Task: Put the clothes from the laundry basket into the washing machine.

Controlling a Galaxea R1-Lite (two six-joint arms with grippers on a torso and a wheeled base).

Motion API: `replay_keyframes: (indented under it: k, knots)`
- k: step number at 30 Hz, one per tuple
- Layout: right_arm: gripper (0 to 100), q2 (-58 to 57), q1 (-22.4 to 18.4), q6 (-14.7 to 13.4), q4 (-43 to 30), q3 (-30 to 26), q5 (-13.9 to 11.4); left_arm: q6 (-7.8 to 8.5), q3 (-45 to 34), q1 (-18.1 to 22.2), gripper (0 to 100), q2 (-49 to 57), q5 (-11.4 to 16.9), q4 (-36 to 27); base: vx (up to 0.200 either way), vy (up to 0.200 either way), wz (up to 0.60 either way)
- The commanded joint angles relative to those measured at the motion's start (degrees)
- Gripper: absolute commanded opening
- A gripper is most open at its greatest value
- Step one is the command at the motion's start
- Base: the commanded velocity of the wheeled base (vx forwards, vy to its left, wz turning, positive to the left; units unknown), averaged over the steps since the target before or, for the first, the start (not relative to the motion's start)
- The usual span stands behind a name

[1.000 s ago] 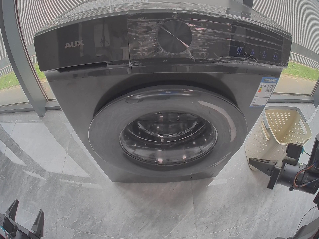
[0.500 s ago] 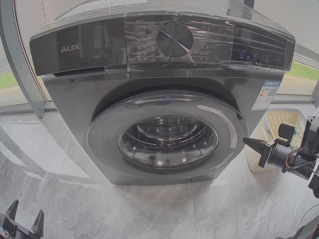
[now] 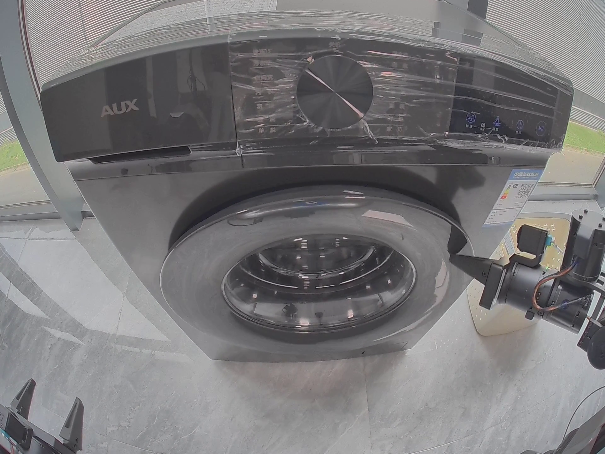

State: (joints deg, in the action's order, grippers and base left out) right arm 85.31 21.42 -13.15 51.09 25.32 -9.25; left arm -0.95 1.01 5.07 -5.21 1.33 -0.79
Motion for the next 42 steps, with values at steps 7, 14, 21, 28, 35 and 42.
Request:
replay_keyframes:
  k: [7, 14, 21, 28, 35, 42]
  knots:
    - [0, 1.26, 0.03, -0.12, 5.07, 0.43, 2.49, -0.02, -0.75, 0.03, 100, -0.07, -0.01, 0.00, 0.000, 0.000, 0.00]
    - [0, 0.38, 0.91, -0.29, 4.90, -1.85, 2.57, -0.02, -0.84, 0.03, 100, -0.16, -0.01, 0.00, 0.000, 0.000, 0.00]
    - [0, -10.34, 4.25, 0.41, 4.10, -12.49, 2.57, -0.10, -0.75, 0.03, 100, -0.07, -0.01, -0.09, 0.000, 0.000, 0.00]
    - [0, -24.23, 4.25, 0.59, 0.94, -19.96, 2.49, -0.02, -0.75, 0.03, 100, -0.07, -0.01, 0.00, 0.000, 0.000, 0.00]
    - [0, -34.25, 2.93, 1.38, -4.25, -23.47, 2.31, -0.02, -0.75, 0.03, 100, -0.07, -0.01, -0.09, 0.000, 0.000, 0.00]
    - [0, -39.78, -1.03, 3.57, -6.09, -25.32, 1.96, -0.02, -0.75, 0.03, 100, -0.07, -0.01, -0.09, 0.000, 0.000, 0.00]
